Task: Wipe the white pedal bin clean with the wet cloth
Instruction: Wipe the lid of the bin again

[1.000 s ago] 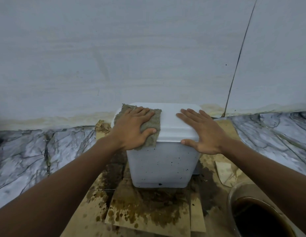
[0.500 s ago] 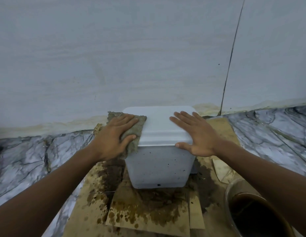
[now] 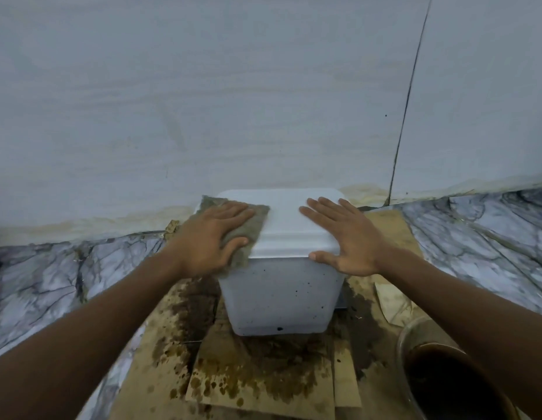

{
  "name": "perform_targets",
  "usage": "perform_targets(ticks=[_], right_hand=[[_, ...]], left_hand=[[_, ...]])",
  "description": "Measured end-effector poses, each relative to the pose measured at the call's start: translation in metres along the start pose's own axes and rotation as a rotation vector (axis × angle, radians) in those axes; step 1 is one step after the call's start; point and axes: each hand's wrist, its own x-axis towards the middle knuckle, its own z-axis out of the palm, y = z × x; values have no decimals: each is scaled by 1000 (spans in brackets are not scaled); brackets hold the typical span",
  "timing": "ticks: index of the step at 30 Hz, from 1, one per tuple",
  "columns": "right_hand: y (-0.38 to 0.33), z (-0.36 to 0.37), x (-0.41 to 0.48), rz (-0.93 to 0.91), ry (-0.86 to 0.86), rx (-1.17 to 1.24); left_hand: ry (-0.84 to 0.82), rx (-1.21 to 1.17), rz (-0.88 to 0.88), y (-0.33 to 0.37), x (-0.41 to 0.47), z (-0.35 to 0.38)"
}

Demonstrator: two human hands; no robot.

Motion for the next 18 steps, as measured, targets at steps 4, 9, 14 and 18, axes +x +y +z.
perform_targets(ticks=[4, 9, 14, 18], right_hand=[[1, 0, 1, 4, 4, 11], [7, -1, 9, 13, -6, 30], [20, -6, 29, 59, -33, 115], [32, -10, 55, 114, -46, 163]], left_hand=[[13, -125, -66, -30, -20, -5], [249, -81, -127, -10, -10, 22], [545, 0, -183, 12, 26, 56], [687, 100, -138, 5, 47, 71]])
